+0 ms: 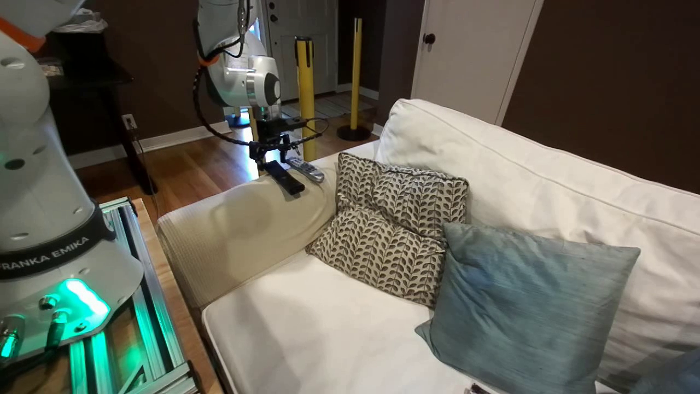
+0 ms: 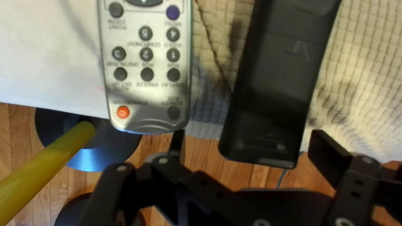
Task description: Put the remote upright
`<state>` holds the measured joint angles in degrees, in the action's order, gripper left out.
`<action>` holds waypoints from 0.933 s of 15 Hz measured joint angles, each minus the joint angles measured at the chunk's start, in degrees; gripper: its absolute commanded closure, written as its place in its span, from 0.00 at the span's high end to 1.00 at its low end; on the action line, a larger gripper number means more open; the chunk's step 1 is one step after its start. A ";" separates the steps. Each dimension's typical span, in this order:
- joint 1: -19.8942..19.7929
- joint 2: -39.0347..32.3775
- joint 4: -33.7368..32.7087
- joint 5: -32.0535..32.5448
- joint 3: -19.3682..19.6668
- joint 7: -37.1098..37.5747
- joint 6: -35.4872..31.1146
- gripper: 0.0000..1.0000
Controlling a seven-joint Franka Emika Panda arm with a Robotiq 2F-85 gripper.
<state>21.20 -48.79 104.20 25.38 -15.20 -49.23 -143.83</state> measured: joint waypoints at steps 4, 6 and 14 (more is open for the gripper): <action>-0.24 0.02 0.29 -0.15 -0.02 0.09 0.01 1.00; -0.40 0.04 0.74 -0.31 -0.14 0.59 0.01 1.00; -0.46 1.11 2.11 -0.82 -0.38 4.39 0.01 1.00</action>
<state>20.73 -47.68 106.31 24.55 -15.58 -44.84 -143.81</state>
